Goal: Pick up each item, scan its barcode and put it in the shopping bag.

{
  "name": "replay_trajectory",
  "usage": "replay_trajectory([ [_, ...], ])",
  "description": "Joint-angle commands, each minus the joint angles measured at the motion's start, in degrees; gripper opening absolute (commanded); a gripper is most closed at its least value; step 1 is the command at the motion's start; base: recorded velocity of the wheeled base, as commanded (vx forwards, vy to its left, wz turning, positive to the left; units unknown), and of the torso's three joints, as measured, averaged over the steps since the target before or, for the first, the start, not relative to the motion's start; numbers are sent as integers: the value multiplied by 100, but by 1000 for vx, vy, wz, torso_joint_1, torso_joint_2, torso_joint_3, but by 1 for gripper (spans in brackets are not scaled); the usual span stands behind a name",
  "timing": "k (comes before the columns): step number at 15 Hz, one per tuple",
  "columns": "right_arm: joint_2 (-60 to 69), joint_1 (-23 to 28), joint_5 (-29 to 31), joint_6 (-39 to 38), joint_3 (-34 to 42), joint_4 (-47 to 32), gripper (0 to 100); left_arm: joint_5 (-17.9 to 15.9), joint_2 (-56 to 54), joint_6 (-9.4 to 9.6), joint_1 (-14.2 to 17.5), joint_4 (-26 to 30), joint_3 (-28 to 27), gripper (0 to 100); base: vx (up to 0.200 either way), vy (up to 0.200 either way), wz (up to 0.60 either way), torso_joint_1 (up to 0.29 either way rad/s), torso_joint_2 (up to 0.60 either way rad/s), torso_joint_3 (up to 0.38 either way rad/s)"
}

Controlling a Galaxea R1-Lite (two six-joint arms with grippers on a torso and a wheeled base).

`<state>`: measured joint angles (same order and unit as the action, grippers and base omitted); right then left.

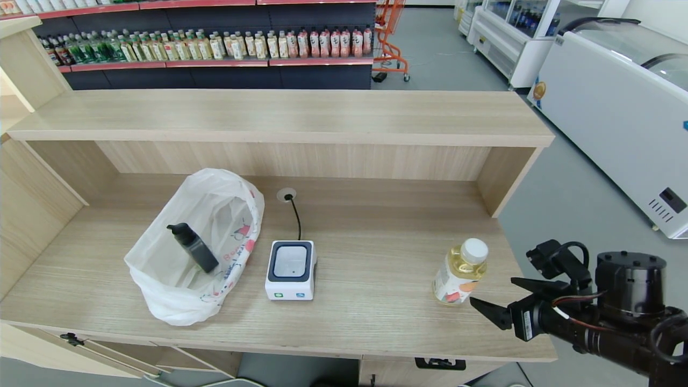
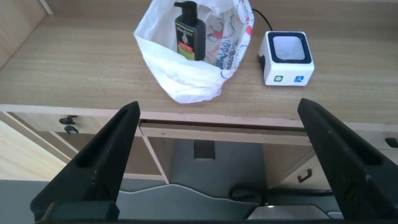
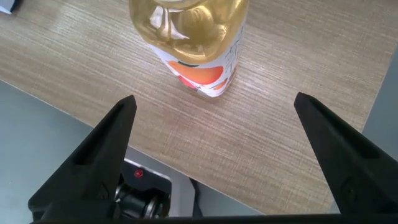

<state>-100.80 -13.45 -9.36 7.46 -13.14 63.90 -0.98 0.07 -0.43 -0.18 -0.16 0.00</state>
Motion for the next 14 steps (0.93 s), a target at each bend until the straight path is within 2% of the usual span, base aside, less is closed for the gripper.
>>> replay_trajectory([
  [1,-361,-88,-13,1,-13,140,100,1,1,-1,1,-2,0,100,0,0,0,0,0,0],
  [7,-897,-299,-4,63,-92,984,100,1,1,-1,1,-2,0,100,0,0,0,0,0,0],
  [14,-1293,-308,-13,159,-514,1256,100,1,1,-1,1,-2,0,100,0,0,0,0,0,0],
])
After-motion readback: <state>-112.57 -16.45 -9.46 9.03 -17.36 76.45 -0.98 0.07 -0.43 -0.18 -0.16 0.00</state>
